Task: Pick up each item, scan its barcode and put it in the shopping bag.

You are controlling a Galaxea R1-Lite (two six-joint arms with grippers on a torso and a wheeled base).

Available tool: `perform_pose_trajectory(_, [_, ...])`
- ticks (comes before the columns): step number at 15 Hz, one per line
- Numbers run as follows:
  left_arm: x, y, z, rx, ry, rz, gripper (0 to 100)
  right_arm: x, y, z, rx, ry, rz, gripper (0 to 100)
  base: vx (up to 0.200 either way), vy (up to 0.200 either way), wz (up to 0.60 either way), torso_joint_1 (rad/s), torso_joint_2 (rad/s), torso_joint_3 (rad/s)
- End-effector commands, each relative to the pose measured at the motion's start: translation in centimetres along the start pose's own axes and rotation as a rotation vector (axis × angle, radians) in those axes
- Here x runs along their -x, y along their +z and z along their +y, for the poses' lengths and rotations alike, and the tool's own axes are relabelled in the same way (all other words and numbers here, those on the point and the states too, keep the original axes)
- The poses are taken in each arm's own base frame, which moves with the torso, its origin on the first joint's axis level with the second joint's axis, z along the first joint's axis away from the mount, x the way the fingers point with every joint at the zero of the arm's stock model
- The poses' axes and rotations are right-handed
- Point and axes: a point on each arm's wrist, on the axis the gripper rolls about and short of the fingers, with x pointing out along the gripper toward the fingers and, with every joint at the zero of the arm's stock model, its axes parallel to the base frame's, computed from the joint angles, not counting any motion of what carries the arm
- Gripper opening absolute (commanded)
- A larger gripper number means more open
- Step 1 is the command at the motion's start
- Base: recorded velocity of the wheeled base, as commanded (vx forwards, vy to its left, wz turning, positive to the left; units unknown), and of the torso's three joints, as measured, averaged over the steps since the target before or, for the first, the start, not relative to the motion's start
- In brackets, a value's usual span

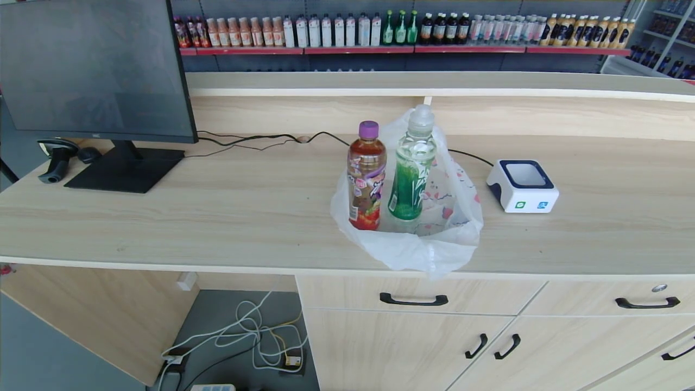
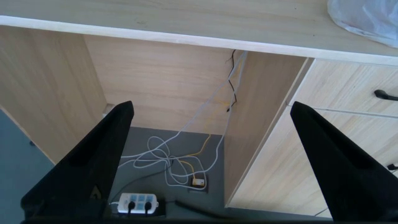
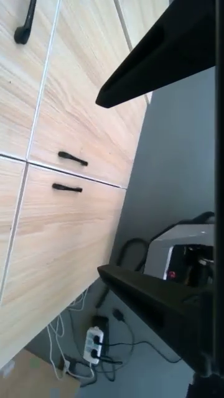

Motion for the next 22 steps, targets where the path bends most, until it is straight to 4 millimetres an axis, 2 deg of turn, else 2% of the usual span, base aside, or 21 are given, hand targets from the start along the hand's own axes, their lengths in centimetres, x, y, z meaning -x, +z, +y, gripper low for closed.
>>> perform_pose_trajectory(1, [0.0, 0.0, 0.0, 0.000, 0.000, 0.000, 100, 1.0, -0.4, 0.0, -0.038, -0.112, -0.118, 100, 0.000, 0.000, 0.00, 0.000, 0.00, 0.000])
perform_pose_trajectory(3, [0.0, 0.0, 0.0, -0.001, 0.000, 0.000, 100, 1.7, -0.8, 0.2, -0.090, -0.223, -0.212, 100, 0.000, 0.000, 0.00, 0.000, 0.00, 0.000])
perform_pose_trajectory(6, [0.0, 0.0, 0.0, -0.001, 0.000, 0.000, 100, 2.2, -1.6, 0.5, -0.037, -0.165, -0.295, 100, 0.000, 0.000, 0.00, 0.000, 0.00, 0.000])
perform_pose_trajectory(12, [0.0, 0.0, 0.0, 0.000, 0.000, 0.000, 100, 2.2, -1.6, 0.5, -0.045, -0.162, -0.296, 100, 0.000, 0.000, 0.00, 0.000, 0.00, 0.000])
perform_pose_trajectory(17, [0.0, 0.0, 0.0, -0.001, 0.000, 0.000, 100, 2.1, -1.6, 0.5, -0.063, -0.161, -0.295, 100, -0.200, 0.000, 0.00, 0.016, 0.01, 0.000])
perform_pose_trajectory(22, [0.0, 0.0, 0.0, -0.003, 0.000, 0.001, 100, 2.2, -1.5, 0.5, -0.064, -0.159, -0.299, 100, 0.000, -0.040, 0.00, 0.005, 0.00, -0.001])
